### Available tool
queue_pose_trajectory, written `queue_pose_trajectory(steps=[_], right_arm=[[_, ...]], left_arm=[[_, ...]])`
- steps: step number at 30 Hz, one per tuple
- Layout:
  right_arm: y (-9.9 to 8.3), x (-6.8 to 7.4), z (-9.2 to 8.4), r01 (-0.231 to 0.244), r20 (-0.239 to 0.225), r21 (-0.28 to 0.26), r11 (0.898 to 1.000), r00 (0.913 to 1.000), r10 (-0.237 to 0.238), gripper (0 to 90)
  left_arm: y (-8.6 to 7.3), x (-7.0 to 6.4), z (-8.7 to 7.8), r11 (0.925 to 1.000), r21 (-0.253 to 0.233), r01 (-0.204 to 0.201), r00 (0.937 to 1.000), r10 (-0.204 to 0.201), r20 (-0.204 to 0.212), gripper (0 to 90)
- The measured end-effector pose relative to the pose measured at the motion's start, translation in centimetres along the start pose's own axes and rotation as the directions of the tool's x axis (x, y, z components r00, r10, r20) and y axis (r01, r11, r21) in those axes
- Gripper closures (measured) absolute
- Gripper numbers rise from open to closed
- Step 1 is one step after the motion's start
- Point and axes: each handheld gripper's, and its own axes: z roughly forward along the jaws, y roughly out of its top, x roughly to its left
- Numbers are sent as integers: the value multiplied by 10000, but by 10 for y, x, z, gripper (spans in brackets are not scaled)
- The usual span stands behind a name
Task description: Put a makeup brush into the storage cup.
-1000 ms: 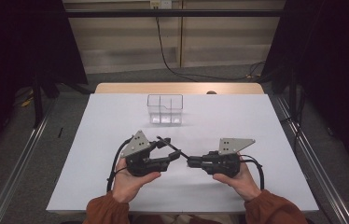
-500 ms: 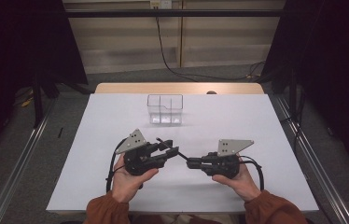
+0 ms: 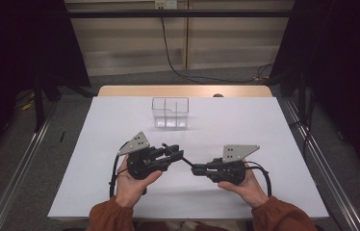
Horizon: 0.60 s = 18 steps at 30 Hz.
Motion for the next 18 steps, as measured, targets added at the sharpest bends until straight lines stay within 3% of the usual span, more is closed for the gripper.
queue_pose_trajectory(steps=[18], right_arm=[[-1,0,1,-12,117,-53,10000,9999,13,826]], left_arm=[[12,-12,9,9999,-18,-101,9969,102,782,827]])
